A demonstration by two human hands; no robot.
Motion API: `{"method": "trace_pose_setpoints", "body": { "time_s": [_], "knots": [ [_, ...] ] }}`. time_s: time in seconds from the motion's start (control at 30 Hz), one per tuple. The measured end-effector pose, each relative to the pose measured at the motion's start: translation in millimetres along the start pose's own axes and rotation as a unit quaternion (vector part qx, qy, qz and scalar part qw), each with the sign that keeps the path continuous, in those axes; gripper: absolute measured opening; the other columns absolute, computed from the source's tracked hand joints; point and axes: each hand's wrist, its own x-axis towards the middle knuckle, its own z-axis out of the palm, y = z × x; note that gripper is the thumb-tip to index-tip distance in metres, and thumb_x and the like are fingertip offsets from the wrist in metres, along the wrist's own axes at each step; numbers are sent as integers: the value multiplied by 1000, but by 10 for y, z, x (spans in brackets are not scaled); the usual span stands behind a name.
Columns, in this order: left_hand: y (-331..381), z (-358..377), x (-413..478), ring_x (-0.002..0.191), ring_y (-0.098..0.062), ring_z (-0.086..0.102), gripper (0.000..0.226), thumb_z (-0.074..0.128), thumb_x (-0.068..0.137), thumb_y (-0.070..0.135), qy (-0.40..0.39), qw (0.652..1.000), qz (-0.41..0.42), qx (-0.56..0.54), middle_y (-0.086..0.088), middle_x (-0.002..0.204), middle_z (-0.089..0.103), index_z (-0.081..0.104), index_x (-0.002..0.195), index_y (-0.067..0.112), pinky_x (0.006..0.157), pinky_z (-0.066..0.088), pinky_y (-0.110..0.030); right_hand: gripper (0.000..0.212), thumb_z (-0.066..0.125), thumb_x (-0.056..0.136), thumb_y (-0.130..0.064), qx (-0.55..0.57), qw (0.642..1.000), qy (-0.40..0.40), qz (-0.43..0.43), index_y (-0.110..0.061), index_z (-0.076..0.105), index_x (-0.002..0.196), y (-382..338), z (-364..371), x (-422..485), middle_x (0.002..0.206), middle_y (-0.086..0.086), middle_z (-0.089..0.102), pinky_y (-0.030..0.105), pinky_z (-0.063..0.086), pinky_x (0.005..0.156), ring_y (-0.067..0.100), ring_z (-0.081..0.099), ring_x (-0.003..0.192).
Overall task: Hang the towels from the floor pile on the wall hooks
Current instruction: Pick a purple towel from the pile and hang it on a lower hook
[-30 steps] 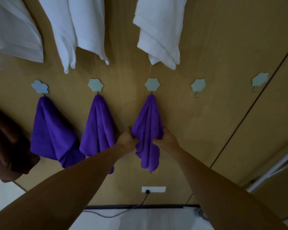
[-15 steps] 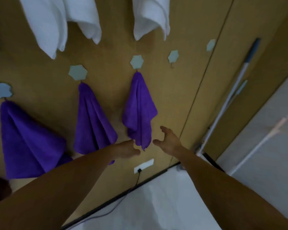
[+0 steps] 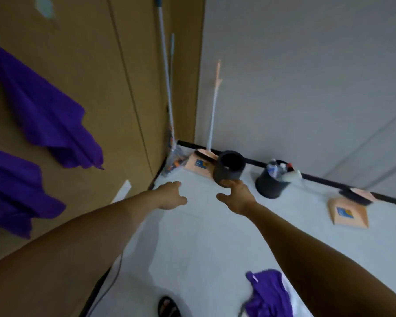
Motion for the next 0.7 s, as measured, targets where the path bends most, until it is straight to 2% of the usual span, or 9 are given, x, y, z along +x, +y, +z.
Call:
{"method": "trace_pose_setpoints", "body": {
  "time_s": [0.13, 0.3, 0.4, 0.53, 0.7],
  "knots": [
    [695, 518, -61, 133, -29, 37, 80, 54, 87, 46, -41, 996, 52, 61, -8, 155, 25, 16, 152, 16, 106, 38, -39, 52, 59, 91, -41, 35, 995, 40, 80, -26, 48, 139, 794, -59, -698, 149, 5, 37, 35, 42, 100, 27, 43, 130],
    [1488, 1377, -395, 136, -30, 34, 76, 54, 89, 42, -96, 983, 113, 109, -9, 156, 24, 20, 151, 15, 107, 35, -38, 51, 59, 90, -39, 77, 979, 53, 184, -24, 50, 138, 1698, 16, -1760, 146, 10, 39, 37, 37, 108, 29, 41, 132],
    [1841, 1920, -590, 136, -30, 35, 74, 54, 89, 41, -128, 974, 141, 124, -9, 155, 26, 21, 150, 16, 105, 36, -36, 52, 59, 89, -37, 96, 964, 48, 242, -22, 50, 138, 2160, 97, -2267, 145, 12, 41, 36, 37, 108, 30, 42, 131],
    [2103, 2517, -677, 135, -30, 37, 74, 54, 89, 42, -163, 962, 165, 146, -10, 154, 28, 22, 150, 15, 107, 36, -39, 52, 59, 91, -35, 111, 953, 27, 280, -20, 47, 139, 2644, 278, -2593, 142, 13, 45, 36, 40, 104, 30, 48, 126],
    [2182, 3079, -370, 132, -29, 40, 73, 56, 88, 41, -193, 957, 145, 160, -10, 152, 32, 25, 149, 15, 105, 38, -34, 52, 58, 91, -35, 151, 936, 0, 319, -14, 48, 137, 3120, 598, -2580, 130, 10, 57, 35, 47, 94, 28, 57, 115]
  ]
}}
